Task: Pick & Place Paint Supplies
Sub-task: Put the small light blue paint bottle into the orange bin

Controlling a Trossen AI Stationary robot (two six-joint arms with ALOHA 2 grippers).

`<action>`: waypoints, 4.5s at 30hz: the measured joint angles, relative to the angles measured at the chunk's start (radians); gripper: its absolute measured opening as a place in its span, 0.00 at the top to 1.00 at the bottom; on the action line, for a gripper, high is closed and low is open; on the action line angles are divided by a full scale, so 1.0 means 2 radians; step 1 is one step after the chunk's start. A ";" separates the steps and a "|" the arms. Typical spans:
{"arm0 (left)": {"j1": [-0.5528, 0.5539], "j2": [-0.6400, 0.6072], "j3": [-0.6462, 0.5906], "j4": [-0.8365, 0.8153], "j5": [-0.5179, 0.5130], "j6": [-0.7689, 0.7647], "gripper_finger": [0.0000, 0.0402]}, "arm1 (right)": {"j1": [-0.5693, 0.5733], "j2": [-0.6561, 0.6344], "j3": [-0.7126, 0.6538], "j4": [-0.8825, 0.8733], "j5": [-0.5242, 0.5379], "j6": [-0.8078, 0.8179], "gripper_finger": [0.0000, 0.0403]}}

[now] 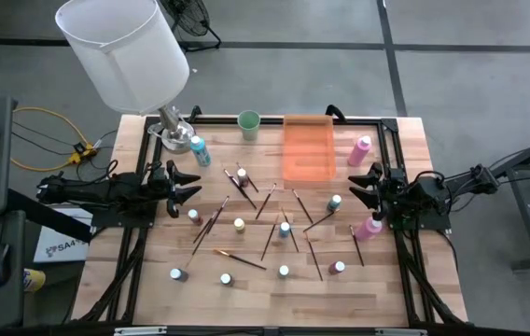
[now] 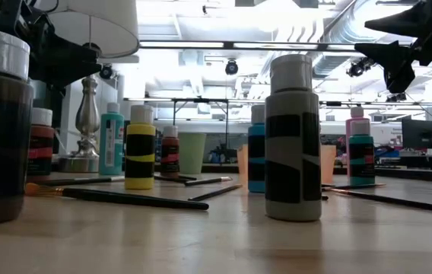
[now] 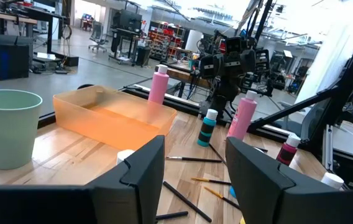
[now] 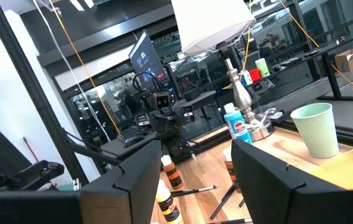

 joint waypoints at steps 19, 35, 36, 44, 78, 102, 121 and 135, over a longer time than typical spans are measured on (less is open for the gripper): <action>0.000 0.000 0.000 0.000 0.000 0.000 0.58 | 0.000 0.027 0.038 -0.069 0.115 0.041 0.53; 0.000 0.000 0.000 0.000 0.000 0.000 0.58 | -0.022 0.205 0.204 -0.255 0.100 0.192 0.53; 0.000 0.000 0.000 0.000 0.000 0.000 0.58 | -0.024 0.213 0.210 -0.258 0.093 0.203 0.53; 0.000 0.000 0.000 0.000 0.000 0.000 0.58 | -0.056 0.237 0.230 -0.295 -0.033 0.262 0.53; 0.000 0.000 0.000 0.000 0.000 0.000 0.58 | -0.079 0.314 0.230 -0.429 -0.083 0.133 0.19; 0.000 0.000 0.000 0.000 0.000 0.000 0.58 | -0.073 0.457 0.229 -0.391 -0.125 0.115 0.16; 0.000 0.000 0.000 0.000 0.000 0.000 0.58 | -0.076 0.551 0.229 -0.332 -0.121 0.135 0.16; 0.000 0.000 0.000 0.000 0.000 0.000 0.58 | -0.076 0.481 0.229 -0.359 -0.128 0.148 0.16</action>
